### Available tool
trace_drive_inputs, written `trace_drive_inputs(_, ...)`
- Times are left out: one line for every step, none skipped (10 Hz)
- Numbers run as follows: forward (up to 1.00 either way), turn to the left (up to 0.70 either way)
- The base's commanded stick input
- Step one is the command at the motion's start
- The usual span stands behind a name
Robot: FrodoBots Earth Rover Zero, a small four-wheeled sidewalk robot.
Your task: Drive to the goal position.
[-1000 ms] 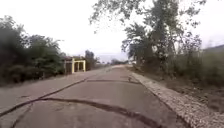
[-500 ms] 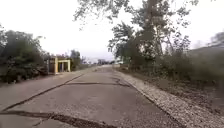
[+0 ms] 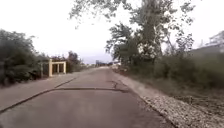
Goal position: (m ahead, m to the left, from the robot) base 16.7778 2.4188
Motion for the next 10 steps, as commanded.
trace_drive_inputs(1.00,0.00)
trace_drive_inputs(1.00,0.00)
trace_drive_inputs(1.00,0.00)
trace_drive_inputs(1.00,0.00)
trace_drive_inputs(1.00,0.00)
trace_drive_inputs(1.00,0.00)
trace_drive_inputs(1.00,0.00)
trace_drive_inputs(1.00,0.00)
trace_drive_inputs(1.00,0.00)
trace_drive_inputs(1.00,0.00)
